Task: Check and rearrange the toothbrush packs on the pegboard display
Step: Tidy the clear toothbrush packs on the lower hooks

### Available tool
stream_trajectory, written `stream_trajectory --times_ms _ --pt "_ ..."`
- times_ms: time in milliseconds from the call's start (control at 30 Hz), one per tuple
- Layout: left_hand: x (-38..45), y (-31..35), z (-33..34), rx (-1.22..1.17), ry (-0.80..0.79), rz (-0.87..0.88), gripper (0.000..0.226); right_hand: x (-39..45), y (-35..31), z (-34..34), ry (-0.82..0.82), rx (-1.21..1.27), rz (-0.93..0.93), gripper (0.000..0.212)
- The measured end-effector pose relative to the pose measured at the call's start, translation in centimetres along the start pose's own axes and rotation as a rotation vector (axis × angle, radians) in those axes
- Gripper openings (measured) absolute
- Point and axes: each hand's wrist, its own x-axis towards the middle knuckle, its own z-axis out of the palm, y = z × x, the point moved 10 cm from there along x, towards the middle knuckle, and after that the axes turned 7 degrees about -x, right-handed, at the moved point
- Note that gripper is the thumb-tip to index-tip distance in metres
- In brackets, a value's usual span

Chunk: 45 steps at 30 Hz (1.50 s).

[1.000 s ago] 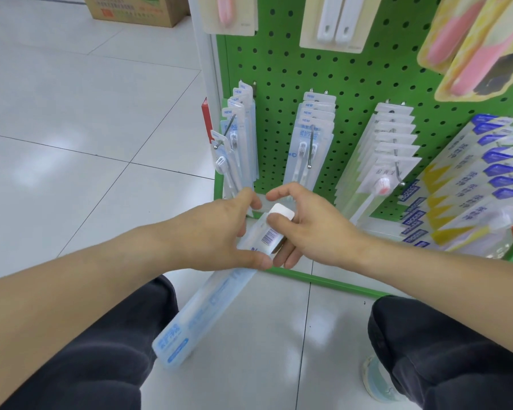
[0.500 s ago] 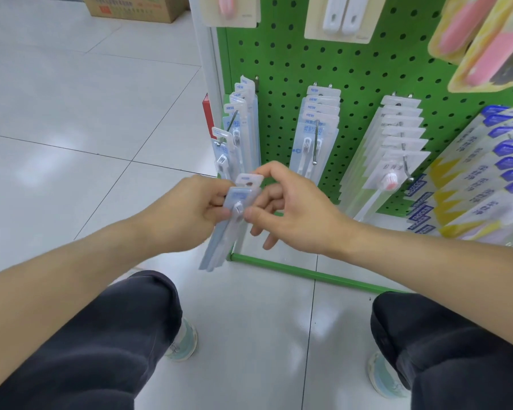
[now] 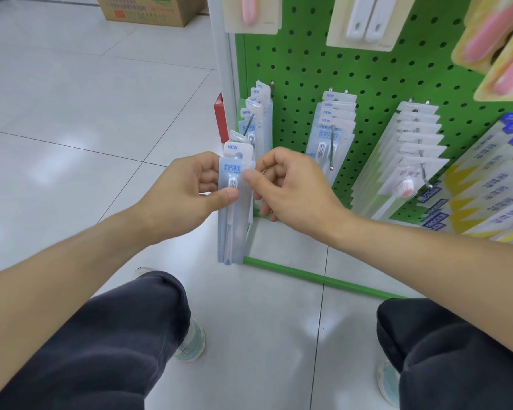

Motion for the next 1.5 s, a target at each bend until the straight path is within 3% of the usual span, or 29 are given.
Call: stream_trajectory --times_ms 433,567,833,1067,1167,1333,1500 --pt "1.7 -0.7 -0.3 0.121 0.106 -0.011 0.019 1.7 -0.4 -2.3 0.274 0.083 -0.038 0.021" --pt "2.2 -1.2 -0.1 0.048 0.131 -0.062 0.021 2.1 -0.1 -2.0 0.260 0.103 -0.035 0.009" --pt "2.6 -2.5 1.1 -0.117 0.075 -0.147 0.024 1.9 -0.6 -0.4 0.150 0.010 -0.141 0.006" --pt "3.1 -2.7 0.8 -0.078 0.103 -0.171 0.021 2.8 0.1 -2.1 0.370 0.136 -0.108 0.014" --pt "3.4 -2.6 0.7 -0.041 0.114 -0.180 0.021 4.2 1.8 -2.2 0.462 0.082 -0.053 0.019" --pt "3.5 -2.5 0.5 0.016 0.113 -0.181 0.019 6.5 4.3 -1.2 0.413 -0.069 0.051 0.026" --pt "3.3 -2.9 1.2 -0.108 0.038 -0.219 0.025 7.2 5.3 -0.2 0.289 -0.142 0.082 0.009"
